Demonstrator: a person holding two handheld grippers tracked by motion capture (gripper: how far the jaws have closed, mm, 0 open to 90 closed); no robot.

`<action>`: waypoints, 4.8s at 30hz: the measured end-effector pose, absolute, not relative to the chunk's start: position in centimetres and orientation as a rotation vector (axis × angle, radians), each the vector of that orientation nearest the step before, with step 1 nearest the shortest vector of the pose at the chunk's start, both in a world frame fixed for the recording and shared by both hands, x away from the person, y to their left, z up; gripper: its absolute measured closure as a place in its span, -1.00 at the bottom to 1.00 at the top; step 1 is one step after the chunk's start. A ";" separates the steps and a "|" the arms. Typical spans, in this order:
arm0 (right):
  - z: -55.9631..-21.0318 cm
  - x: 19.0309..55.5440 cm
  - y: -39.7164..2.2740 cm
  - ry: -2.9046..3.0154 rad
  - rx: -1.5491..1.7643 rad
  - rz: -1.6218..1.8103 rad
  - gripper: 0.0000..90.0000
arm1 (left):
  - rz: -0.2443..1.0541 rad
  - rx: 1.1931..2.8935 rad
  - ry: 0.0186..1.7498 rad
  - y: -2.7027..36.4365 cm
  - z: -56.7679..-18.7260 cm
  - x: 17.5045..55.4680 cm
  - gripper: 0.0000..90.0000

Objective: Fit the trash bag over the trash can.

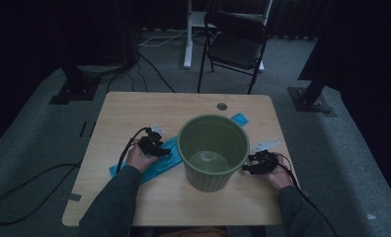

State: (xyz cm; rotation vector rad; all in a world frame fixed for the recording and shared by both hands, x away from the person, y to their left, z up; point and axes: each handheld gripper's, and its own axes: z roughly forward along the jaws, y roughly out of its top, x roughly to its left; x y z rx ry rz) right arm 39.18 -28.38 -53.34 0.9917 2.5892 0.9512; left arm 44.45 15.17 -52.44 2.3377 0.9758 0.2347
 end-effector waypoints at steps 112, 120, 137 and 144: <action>-51.1 37.3 -22.9 2.644 0.803 1.102 0.10 | 0.236 1.975 0.479 3.6 -29.7 42.3 0.98; -50.5 37.5 -24.3 2.601 0.856 1.108 0.21 | 0.186 2.000 0.436 0.6 -29.8 42.2 0.98; -48.9 37.4 -27.8 2.429 0.965 1.143 0.29 | 0.238 2.057 0.521 6.4 -32.1 40.8 0.97; -47.6 37.1 -28.3 2.332 0.978 1.215 0.19 | 0.249 2.091 0.568 9.1 -33.6 40.4 0.96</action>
